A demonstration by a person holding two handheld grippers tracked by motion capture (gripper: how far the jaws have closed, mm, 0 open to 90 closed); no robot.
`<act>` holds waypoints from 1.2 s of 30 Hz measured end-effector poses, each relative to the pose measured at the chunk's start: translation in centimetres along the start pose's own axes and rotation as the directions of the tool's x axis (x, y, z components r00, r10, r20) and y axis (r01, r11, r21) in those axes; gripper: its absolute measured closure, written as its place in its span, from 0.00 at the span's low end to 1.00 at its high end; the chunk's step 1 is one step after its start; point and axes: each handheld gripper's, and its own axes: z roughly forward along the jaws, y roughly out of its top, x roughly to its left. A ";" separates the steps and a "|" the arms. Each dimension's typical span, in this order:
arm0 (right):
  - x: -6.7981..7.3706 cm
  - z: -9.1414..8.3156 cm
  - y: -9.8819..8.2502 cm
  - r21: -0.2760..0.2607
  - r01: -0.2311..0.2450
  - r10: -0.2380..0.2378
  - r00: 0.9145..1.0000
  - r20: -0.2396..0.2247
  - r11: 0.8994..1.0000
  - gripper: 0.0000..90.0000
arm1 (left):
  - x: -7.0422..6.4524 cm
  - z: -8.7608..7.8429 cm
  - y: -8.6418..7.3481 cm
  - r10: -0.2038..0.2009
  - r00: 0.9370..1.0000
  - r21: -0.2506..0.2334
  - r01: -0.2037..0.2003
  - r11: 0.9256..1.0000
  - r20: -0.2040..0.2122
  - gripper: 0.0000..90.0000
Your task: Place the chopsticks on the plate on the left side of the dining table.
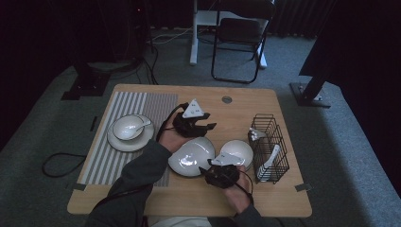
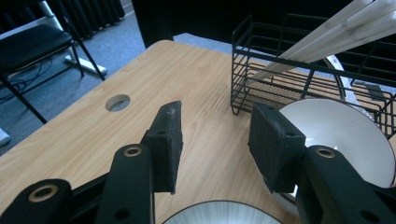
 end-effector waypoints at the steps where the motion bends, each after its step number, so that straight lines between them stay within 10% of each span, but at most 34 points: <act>1: 0.0 0.0 0.0 0.000 0.000 0.000 1.000 0.000 1.000 0.59 | 0.0 0.1 0.1 0.000 1.000 -0.001 0.000 1.000 0.003 0.62; 36: 0.2 -0.7 -0.9 -0.008 -0.005 0.005 1.000 -0.005 1.000 0.60 | -3.2 3.8 3.8 0.079 0.992 -0.007 -0.079 0.997 0.096 0.62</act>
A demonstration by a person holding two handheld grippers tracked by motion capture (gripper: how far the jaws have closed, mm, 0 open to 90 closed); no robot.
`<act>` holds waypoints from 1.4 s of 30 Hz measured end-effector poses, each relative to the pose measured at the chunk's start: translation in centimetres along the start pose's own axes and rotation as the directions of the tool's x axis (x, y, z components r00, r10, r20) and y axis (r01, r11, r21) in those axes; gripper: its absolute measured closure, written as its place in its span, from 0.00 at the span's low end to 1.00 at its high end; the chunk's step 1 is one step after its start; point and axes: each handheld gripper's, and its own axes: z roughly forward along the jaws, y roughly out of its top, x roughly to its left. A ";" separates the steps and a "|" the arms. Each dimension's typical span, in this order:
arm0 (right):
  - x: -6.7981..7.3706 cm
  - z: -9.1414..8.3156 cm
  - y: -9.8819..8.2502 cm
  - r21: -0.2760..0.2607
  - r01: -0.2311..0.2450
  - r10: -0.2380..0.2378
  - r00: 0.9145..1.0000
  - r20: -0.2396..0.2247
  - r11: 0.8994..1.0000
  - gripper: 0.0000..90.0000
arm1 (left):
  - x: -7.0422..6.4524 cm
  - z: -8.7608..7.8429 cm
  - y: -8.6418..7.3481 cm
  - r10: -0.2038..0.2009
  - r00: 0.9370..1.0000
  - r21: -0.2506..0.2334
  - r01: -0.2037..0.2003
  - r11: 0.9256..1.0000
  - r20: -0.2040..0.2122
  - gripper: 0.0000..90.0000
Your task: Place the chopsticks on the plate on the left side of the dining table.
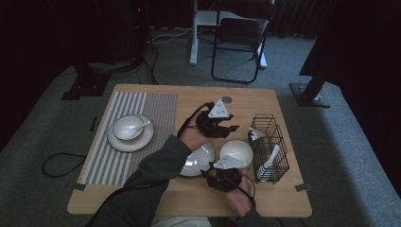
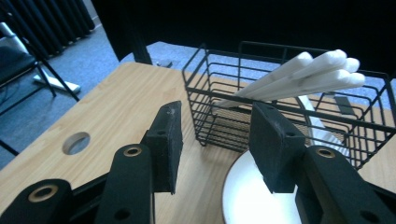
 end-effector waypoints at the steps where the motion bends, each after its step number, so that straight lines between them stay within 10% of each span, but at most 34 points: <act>1: 0.0 0.0 -0.1 0.000 0.002 -0.002 1.000 0.000 1.000 0.60 | -0.1 0.1 0.0 -0.002 1.000 0.000 0.002 1.000 0.004 0.62; 32: -0.5 -1.3 -1.1 -0.009 -0.011 0.011 1.000 0.021 1.000 0.59 | -2.0 2.9 1.7 0.030 0.999 -0.003 -0.029 1.000 0.039 0.63; 42: -0.3 -1.1 -1.1 -0.005 -0.004 0.004 1.000 0.025 1.000 0.59 | -1.7 4.6 2.1 0.011 1.000 0.034 -0.012 0.999 0.024 0.79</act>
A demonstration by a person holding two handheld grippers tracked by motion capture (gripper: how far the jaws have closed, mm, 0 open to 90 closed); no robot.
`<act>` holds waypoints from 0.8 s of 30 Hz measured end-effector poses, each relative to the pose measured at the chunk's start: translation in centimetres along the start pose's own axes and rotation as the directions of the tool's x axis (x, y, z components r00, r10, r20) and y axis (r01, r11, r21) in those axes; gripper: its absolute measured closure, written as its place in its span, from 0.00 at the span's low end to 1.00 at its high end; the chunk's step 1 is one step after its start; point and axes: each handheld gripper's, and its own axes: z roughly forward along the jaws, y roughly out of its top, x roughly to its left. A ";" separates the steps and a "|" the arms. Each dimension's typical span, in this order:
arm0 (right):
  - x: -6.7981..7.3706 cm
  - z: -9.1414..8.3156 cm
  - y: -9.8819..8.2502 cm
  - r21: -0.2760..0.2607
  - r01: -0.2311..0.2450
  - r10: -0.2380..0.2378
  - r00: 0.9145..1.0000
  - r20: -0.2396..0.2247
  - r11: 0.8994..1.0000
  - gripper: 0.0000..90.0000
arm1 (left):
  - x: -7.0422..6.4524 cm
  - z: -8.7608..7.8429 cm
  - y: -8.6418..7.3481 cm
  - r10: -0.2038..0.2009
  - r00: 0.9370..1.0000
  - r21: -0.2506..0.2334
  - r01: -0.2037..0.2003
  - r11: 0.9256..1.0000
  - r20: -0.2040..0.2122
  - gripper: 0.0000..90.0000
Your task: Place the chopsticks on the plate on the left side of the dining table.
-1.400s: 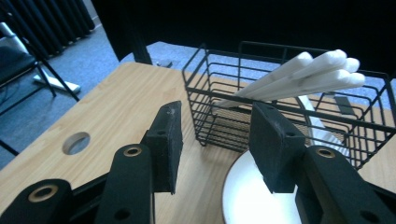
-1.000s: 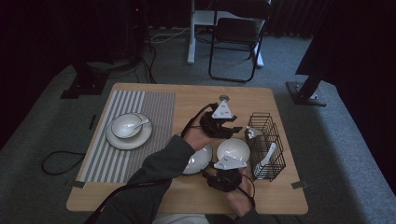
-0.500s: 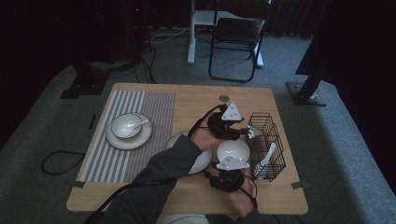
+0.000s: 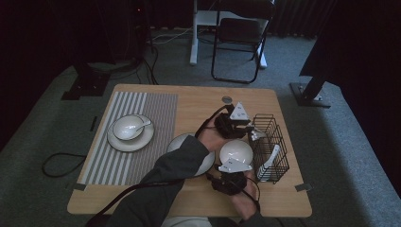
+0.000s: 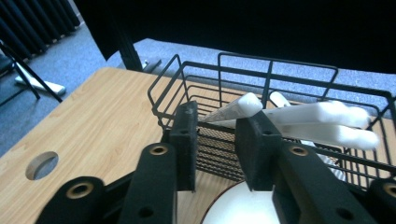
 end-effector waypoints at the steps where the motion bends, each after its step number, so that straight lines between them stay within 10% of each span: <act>1: 0.0 0.0 0.0 0.000 0.000 0.000 1.000 0.000 1.000 0.59 | 0.1 0.3 0.0 -0.007 1.000 0.005 0.007 1.000 0.001 0.80; 24: -0.1 0.1 -0.1 0.001 -0.002 0.002 1.000 -0.003 1.000 0.59 | 0.8 2.3 -0.1 -0.064 0.997 0.018 0.065 0.998 -0.033 0.94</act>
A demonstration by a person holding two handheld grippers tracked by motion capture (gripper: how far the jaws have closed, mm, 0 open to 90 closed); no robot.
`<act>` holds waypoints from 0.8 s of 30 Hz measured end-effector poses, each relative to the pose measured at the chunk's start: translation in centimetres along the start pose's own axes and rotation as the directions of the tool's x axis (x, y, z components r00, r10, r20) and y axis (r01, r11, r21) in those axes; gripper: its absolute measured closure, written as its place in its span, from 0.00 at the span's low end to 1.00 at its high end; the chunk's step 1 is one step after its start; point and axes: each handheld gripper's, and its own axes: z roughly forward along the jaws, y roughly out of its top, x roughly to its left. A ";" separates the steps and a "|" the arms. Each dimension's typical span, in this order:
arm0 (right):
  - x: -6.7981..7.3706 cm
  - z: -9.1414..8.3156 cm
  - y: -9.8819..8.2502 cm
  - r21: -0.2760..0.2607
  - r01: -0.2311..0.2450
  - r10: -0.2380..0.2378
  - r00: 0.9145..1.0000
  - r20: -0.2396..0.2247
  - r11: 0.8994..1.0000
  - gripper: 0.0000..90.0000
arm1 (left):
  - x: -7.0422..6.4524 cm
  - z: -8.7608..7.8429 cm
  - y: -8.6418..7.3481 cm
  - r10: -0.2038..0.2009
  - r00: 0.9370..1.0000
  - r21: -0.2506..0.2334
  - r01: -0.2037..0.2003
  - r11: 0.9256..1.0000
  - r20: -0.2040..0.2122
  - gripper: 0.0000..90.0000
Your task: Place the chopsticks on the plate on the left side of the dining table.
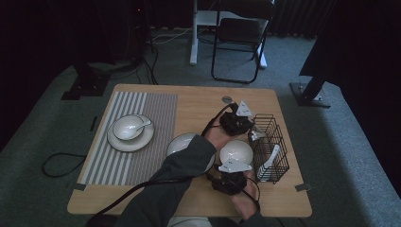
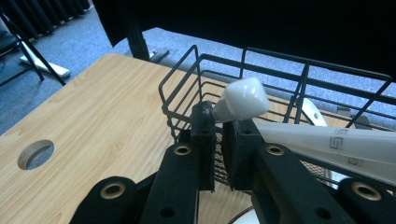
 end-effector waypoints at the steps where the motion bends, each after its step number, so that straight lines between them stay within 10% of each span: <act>1: 0.0 0.0 0.0 0.001 0.001 -0.001 1.000 0.000 1.000 0.59 | 0.0 -0.1 0.0 0.003 1.000 -0.005 -0.003 1.000 0.001 0.94; 24: 0.0 0.1 -0.1 0.001 0.001 -0.001 1.000 0.000 1.000 0.59 | 0.8 -4.2 0.9 0.023 0.999 -0.111 -0.019 0.994 0.031 0.94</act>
